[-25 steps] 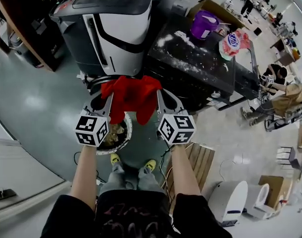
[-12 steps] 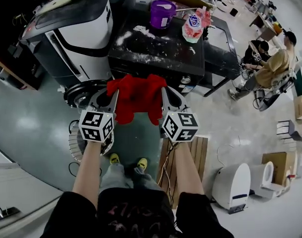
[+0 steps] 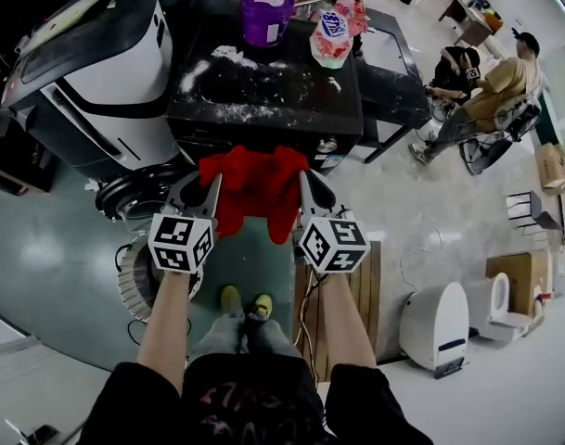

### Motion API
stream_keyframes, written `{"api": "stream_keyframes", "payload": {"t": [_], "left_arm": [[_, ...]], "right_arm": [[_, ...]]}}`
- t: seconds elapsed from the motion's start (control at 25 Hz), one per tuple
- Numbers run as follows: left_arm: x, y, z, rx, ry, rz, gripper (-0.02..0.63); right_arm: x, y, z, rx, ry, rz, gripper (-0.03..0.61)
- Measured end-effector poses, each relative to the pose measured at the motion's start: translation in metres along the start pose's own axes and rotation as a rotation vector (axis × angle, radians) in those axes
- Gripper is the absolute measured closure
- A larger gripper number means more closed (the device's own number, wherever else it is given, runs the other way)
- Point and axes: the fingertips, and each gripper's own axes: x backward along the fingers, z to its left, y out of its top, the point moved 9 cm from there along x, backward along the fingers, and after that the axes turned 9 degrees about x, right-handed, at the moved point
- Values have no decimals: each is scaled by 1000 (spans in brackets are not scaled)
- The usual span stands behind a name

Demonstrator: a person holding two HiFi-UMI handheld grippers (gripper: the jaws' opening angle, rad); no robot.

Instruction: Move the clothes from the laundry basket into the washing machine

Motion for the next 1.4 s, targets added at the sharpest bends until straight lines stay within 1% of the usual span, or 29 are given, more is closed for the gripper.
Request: {"api": "stream_keyframes", "payload": {"t": [0.08, 0.24, 0.32, 0.4, 0.68, 0.84, 1.0, 1.24, 1.32, 1.4], "left_arm": [[-12, -9, 11, -1, -10, 8, 571], [-31, -28, 31, -17, 2, 41, 571], [-37, -38, 39, -13, -1, 45, 571], [-46, -51, 46, -6, 12, 54, 571], [-94, -117, 75, 32, 55, 57, 571], [-120, -159, 91, 45, 63, 64, 571], [-147, -203, 111, 97, 71, 41, 571], [-192, -263, 132, 110, 61, -9, 571], [-210, -278, 138, 101, 54, -22, 571], [-230, -293, 143, 71, 46, -30, 571]], "right_arm": [[-10, -13, -2, -11, -21, 1, 569], [-29, -40, -7, -14, -49, 12, 569], [-36, -54, -10, -17, -50, 27, 568], [-45, -68, -15, -17, -43, 44, 569], [-90, -139, -42, -32, -9, 72, 569], [-117, -184, -53, -26, -14, 88, 569], [-143, -228, -60, -31, -12, 91, 568], [-182, -291, -79, -45, -24, 72, 568], [-198, -308, -89, -40, -32, 64, 569], [-213, -324, -99, -37, -36, 52, 568]]}}
